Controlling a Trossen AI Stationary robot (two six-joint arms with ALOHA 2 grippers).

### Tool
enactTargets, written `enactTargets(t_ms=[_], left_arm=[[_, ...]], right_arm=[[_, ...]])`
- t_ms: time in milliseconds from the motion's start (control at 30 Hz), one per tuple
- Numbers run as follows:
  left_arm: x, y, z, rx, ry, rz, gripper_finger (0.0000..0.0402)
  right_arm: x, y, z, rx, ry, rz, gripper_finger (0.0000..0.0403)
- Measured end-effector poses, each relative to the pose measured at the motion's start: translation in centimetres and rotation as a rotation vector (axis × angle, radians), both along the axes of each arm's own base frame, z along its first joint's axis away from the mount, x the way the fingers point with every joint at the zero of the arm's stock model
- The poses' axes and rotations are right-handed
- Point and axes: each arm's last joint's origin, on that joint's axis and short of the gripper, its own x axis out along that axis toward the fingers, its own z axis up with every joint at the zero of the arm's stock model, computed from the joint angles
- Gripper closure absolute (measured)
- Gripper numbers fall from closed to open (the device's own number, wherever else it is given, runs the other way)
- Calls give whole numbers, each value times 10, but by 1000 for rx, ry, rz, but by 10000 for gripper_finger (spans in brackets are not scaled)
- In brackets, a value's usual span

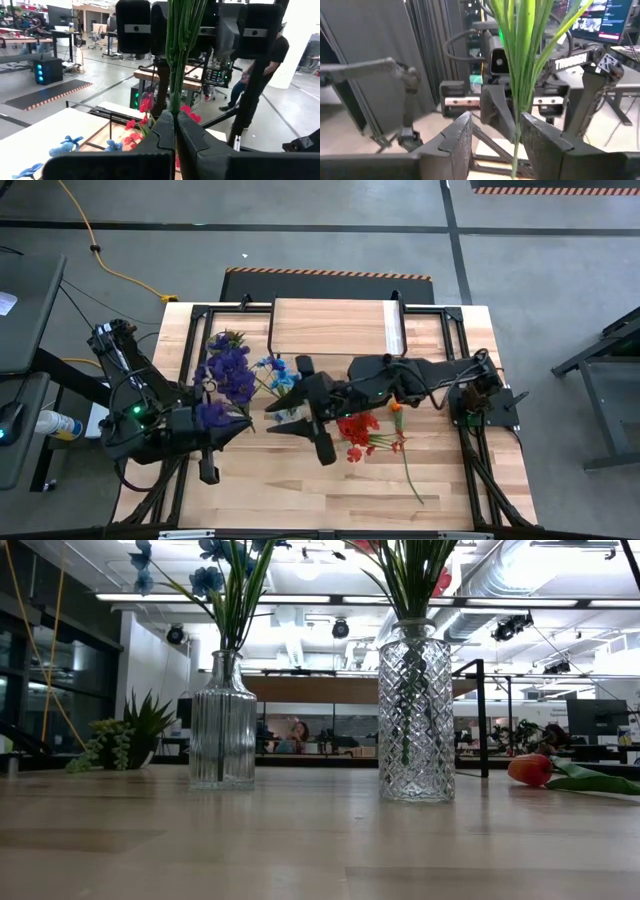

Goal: Pick and place flowers into a vace then onto a shelf
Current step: Put the purple flowers into the left transparent vase

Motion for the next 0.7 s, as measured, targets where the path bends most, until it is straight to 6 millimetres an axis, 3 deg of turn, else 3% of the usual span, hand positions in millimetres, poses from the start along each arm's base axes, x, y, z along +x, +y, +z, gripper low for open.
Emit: enactTargets(t_ms=[433,700], left_arm=[[11,-16,-23,68,76,-19,369],[19,-25,-41,94,102,143,369]], right_arm=[[-62,-18,32,-135,81,-19,245],[-86,-24,48,-127,45,-30,244]])
